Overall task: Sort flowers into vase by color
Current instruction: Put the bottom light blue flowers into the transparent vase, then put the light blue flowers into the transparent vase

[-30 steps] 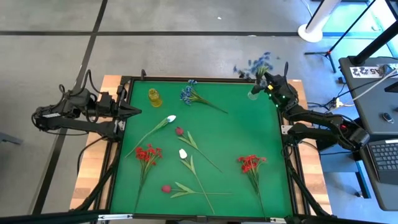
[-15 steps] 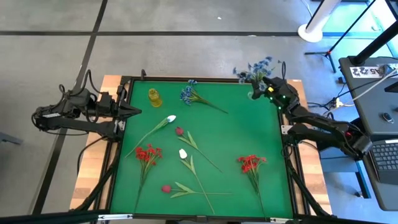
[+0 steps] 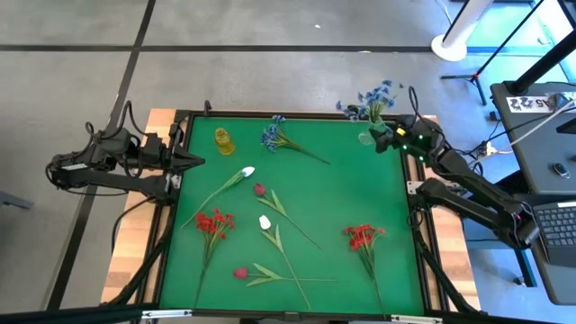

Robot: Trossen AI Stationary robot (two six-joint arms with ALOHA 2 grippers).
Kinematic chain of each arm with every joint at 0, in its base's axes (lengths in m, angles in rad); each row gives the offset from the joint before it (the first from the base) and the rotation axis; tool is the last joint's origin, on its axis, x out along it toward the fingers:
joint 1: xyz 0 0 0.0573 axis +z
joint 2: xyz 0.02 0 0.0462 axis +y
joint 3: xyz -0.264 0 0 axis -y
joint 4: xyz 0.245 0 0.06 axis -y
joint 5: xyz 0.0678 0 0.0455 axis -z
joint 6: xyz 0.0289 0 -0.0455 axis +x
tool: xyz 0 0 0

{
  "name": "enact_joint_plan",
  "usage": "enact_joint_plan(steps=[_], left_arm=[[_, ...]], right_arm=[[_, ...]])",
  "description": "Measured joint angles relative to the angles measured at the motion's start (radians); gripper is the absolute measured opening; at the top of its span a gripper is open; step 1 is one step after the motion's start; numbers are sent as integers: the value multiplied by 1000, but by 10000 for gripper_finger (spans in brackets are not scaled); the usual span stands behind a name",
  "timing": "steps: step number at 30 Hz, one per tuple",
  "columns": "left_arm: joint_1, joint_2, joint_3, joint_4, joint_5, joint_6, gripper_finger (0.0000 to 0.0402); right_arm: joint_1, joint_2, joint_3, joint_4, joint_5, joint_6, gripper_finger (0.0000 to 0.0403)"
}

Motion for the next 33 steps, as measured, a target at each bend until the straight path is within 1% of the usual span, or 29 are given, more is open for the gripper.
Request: enact_joint_plan(steps=[4, 9, 11, 13, 21, 24, 26, 28, 33], left_arm=[[0, 0, 0, 0, 0, 0, 0], [0, 0, 0, 0, 0, 0, 0], [0, 0, 0, 0, 0, 0, 0], [0, 0, 0, 0, 0, 0, 0], [0, 0, 0, 0, 0, 0, 0], [0, 0, 0, 0, 0, 0, 0], [0, 0, 0, 0, 0, 0, 0], [0, 0, 0, 0, 0, 0, 0], [0, 0, 0, 0, 0, 0, 0]], right_arm=[[0, -45, 1, -41, -124, 31, 337], [8, -88, 1, 8, -290, 57, 337], [45, -90, 1, 48, -316, 61, 337], [105, -88, 2, 79, -317, 69, 337], [365, -86, 2, 201, -141, 20, 337], [453, -62, 2, 254, -72, -14, 337], [500, -40, 2, 272, 12, -39, 337], [528, -23, 2, 264, 120, -75, 337], [521, -16, 2, 216, 369, -137, 337]])
